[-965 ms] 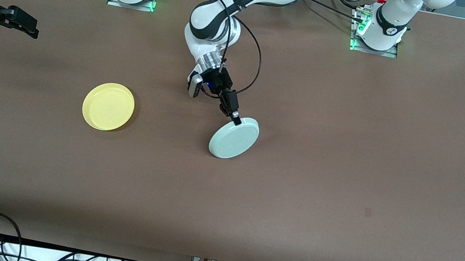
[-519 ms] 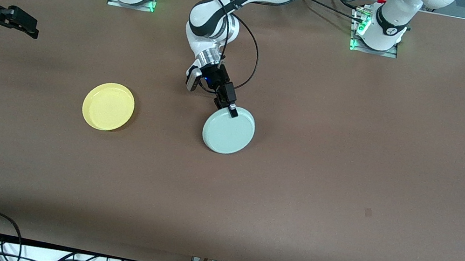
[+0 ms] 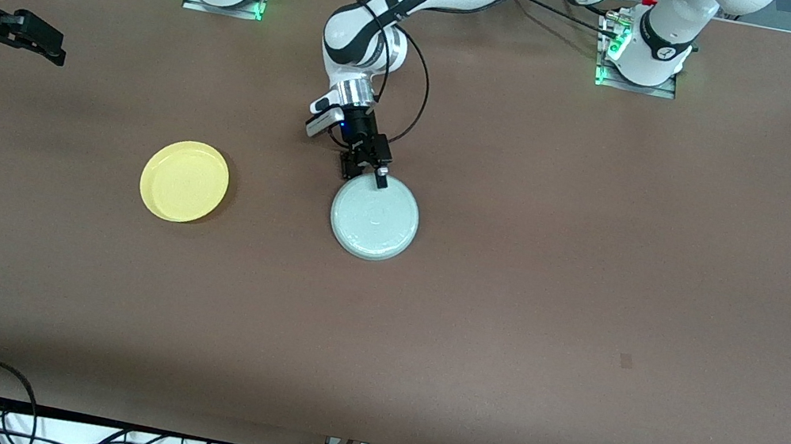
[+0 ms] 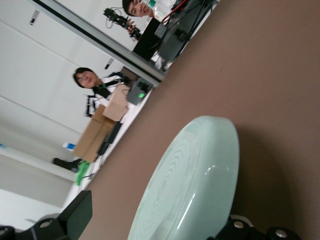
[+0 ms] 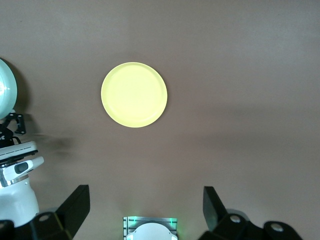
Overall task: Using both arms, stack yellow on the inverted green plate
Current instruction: 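Flip the green plate upside down onto the table with the left gripper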
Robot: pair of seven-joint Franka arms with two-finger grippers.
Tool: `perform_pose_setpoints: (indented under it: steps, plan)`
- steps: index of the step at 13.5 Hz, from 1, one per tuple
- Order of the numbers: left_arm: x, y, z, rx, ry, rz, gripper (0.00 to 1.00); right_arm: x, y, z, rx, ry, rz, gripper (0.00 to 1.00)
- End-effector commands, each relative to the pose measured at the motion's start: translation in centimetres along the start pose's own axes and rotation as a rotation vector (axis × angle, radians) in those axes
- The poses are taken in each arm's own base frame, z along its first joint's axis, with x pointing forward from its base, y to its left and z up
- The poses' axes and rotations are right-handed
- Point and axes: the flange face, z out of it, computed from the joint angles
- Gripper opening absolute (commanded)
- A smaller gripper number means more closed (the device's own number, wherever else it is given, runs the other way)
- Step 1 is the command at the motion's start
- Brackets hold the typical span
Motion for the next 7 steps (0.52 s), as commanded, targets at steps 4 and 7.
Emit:
perform_pose_setpoints:
  steps: [4, 7]
  plan:
    - [2.5, -0.7, 1.6, -0.223, 0.002, -0.263, 1.00, -0.2, -0.3, -0.7, 0.007, 0.007, -0.003, 1.00]
    - [4.4, -2.5, 3.8, -0.322, 0.004, -0.306, 1.00, -0.2, -0.3, -0.7, 0.007, 0.007, -0.003, 1.00]
